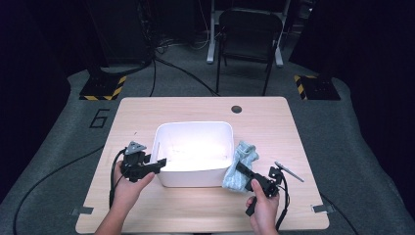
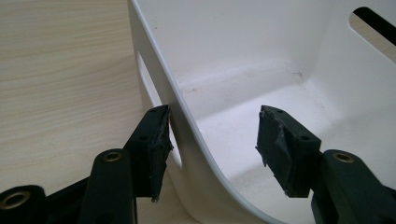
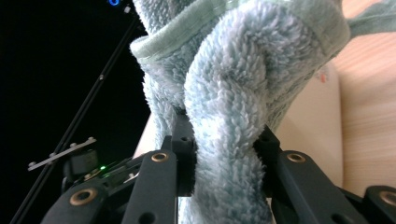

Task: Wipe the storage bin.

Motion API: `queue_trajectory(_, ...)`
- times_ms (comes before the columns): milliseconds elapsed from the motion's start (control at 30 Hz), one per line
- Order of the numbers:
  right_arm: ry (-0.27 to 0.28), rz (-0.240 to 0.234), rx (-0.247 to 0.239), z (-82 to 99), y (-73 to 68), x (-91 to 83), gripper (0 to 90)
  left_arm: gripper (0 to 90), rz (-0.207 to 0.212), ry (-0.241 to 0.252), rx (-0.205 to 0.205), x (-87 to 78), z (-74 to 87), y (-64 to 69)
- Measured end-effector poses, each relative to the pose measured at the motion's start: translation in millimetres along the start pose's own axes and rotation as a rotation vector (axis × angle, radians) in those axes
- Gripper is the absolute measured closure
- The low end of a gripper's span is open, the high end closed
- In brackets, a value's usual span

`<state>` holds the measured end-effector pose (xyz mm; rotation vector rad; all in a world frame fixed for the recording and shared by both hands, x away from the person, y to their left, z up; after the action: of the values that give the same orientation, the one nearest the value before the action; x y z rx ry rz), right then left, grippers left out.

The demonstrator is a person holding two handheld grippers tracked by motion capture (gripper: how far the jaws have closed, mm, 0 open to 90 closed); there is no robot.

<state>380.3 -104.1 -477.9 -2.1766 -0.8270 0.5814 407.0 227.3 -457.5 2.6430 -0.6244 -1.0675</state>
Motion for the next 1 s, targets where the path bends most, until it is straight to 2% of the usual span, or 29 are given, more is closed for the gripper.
queue_trajectory(33,0.003,0.011,0.018,1.0,3.9,-0.1,69.8,45.5,-0.003,0.005,0.011,-0.2,-0.5,0.6)
queue_trajectory(100,0.007,-0.007,0.053,3.7,11.1,-0.6,69.6,47.3,-0.015,0.006,0.023,-0.9,-0.3,1.7)
queue_trajectory(167,0.005,-0.008,0.053,6.4,14.0,0.7,69.6,47.7,-0.017,0.004,0.022,-1.1,0.0,2.1)
queue_trajectory(200,0.012,-0.001,0.032,7.2,14.8,1.7,69.5,47.9,-0.020,0.008,0.024,-1.0,-0.1,2.1)
queue_trajectory(300,0.000,0.029,0.016,11.6,19.1,3.2,69.6,48.5,-0.029,0.011,0.023,-1.0,0.9,3.7)
queue_trajectory(467,-0.038,0.088,0.036,25.2,36.5,8.9,69.7,48.5,-0.043,0.010,0.032,-1.3,1.2,5.0)
queue_trajectory(500,-0.061,0.094,0.078,30.0,40.0,10.1,69.7,48.5,-0.043,0.007,0.028,-1.6,1.5,5.4)
queue_trajectory(533,-0.072,0.118,0.069,32.8,46.6,11.8,69.7,48.5,-0.044,0.008,0.029,-1.6,1.3,5.2)
queue_trajectory(567,-0.083,0.122,0.070,35.6,50.8,13.0,69.7,48.5,-0.043,0.003,0.028,-2.0,1.4,5.2)
queue_trajectory(600,-0.099,0.129,0.095,37.4,51.8,14.0,69.7,48.5,-0.040,-0.001,0.025,-2.3,1.4,5.4)
queue_trajectory(633,-0.105,0.146,0.064,39.4,58.2,15.5,69.6,48.5,-0.038,-0.005,0.023,-2.6,1.5,5.6)
queue_trajectory(700,-0.122,0.168,0.083,40.9,61.9,16.1,69.5,48.5,-0.031,-0.010,0.020,-3.2,1.8,6.4)
queue_trajectory(800,-0.143,0.192,0.053,40.5,66.4,13.1,69.5,48.9,-0.011,-0.032,0.012,-5.1,2.7,7.9)
queue_trajectory(833,-0.141,0.197,0.057,40.1,67.1,12.7,69.4,48.9,-0.009,-0.029,0.009,-4.9,2.5,8.3)
queue_trajectory(867,-0.134,0.179,0.064,39.5,67.0,12.5,69.3,48.9,0.003,-0.037,0.008,-5.6,2.4,8.6)
queue_trajectory(900,-0.140,0.195,0.071,39.5,68.4,11.0,69.1,49.1,0.002,-0.029,0.011,-6.1,1.5,8.1)
queue_trajectory(933,-0.131,0.176,0.082,39.2,68.3,10.7,68.9,49.8,0.005,-0.022,0.007,-6.8,0.7,7.8)
queue_trajectory(1000,-0.140,0.174,0.099,39.6,68.6,10.3,68.6,50.2,0.006,-0.020,0.020,-6.8,0.0,6.7)
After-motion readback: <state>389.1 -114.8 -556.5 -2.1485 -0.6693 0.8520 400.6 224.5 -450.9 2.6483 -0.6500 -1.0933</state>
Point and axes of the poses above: each handheld gripper's, and its own axes: x roughly forward along the jaws, z roughly out of its underside, y roughly to its right, the point moved 6 cm from there along x, roughly forward along the jaws, and after that the axes turned 12 degrees about -x, right-handed, at the moved point
